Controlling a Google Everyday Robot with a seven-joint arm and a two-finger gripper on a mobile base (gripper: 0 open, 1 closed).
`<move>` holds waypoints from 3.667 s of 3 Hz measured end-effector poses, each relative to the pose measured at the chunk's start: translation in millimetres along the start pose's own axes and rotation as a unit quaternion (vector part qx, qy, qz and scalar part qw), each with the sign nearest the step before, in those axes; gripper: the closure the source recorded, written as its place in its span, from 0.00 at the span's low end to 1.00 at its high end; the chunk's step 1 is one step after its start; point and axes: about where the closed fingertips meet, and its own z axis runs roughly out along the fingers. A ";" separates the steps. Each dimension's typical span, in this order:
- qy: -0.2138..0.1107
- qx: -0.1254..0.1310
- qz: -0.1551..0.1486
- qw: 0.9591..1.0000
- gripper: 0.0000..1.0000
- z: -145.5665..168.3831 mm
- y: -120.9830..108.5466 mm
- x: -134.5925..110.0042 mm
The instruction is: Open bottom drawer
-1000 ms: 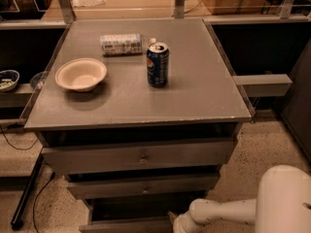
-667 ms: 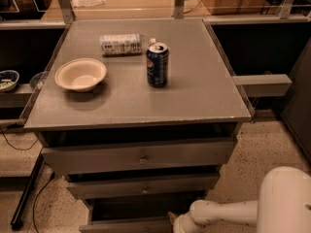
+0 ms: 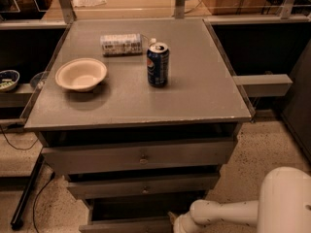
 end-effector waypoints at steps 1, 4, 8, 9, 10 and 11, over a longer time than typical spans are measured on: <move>0.000 -0.001 -0.001 1.000 0.00 -0.9 -0.9 0.6; -0.002 -0.006 -0.004 1.000 0.00 -0.7 -4.2 -1.7; -0.010 -0.012 -0.019 1.000 0.00 2.4 -0.4 -1.8; -0.010 -0.012 -0.019 1.000 0.00 1.1 -2.6 -2.2; -0.013 -0.017 -0.023 0.999 0.00 3.8 4.0 -0.7; -0.013 -0.017 -0.024 0.999 0.00 2.1 0.9 -1.5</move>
Offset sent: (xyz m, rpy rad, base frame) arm -0.2911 -0.0202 -0.0060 0.0464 0.0074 0.2100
